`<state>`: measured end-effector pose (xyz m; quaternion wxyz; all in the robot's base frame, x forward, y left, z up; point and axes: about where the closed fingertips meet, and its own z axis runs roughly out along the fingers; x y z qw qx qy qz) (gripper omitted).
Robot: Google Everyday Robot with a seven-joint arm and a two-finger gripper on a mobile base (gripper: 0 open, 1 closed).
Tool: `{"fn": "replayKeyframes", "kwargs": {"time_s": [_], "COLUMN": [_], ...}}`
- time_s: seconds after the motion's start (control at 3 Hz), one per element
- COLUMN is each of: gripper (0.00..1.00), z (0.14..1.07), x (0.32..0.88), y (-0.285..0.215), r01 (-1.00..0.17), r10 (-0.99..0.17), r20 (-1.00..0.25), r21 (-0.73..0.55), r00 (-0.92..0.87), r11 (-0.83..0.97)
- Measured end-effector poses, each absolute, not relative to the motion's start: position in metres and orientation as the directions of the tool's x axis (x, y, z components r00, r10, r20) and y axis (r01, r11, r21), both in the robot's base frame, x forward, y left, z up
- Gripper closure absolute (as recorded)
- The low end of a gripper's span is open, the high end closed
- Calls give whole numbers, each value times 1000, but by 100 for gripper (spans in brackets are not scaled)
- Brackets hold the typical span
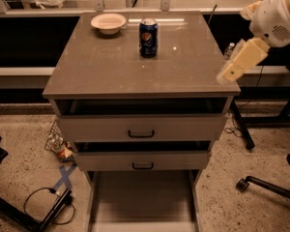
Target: Place pepsi can into bottom drawer
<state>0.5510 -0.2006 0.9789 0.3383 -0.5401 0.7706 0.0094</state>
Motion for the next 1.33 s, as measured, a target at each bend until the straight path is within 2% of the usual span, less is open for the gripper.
{"fn": "replayKeyframes", "kwargs": {"time_s": [0.33, 0.67, 1.0, 1.33], "gripper": [0, 0, 0, 0], "z": [963, 977, 983, 983], "x": [625, 680, 699, 699], "y": [-185, -165, -151, -153], "r01": [-798, -754, -731, -730], "r10": [-614, -388, -322, -329], "r20": [-787, -919, -940, -938], "r21": [-328, -306, -298, -299], "r00": [-66, 74, 113, 108], "r11": [506, 581, 613, 615]}}
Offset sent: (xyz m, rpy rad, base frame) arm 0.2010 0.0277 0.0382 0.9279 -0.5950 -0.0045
